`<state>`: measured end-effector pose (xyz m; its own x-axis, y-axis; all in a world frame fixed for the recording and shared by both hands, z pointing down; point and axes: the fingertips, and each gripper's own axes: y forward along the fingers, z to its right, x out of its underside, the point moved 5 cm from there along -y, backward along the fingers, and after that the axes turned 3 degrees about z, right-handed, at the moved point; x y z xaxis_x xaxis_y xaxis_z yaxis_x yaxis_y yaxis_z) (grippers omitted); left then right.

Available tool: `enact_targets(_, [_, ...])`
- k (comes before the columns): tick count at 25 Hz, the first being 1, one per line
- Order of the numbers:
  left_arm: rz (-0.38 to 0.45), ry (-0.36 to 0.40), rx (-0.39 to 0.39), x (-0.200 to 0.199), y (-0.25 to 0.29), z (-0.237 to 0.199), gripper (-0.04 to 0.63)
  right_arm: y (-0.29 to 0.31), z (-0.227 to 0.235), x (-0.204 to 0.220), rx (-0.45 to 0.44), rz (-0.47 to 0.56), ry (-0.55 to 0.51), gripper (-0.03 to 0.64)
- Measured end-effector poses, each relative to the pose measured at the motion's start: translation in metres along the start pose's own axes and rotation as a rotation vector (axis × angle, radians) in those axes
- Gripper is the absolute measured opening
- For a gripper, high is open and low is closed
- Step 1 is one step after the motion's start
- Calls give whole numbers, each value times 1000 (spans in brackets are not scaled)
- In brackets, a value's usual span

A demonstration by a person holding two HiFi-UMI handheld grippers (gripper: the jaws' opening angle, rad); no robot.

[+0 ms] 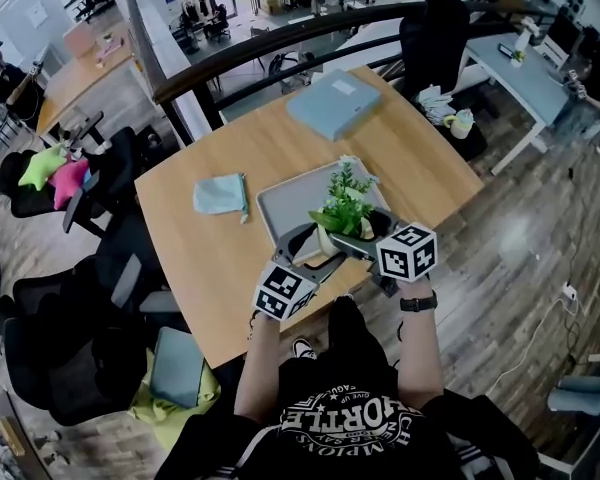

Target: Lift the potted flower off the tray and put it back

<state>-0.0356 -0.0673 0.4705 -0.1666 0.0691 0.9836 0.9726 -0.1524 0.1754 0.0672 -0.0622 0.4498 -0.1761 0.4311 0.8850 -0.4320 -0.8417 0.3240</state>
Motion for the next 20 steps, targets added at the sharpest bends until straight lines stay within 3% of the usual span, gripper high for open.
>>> enact_targets(20, [-23,-50,46,13,49,-30,360,15,58,1,7,3,82,420])
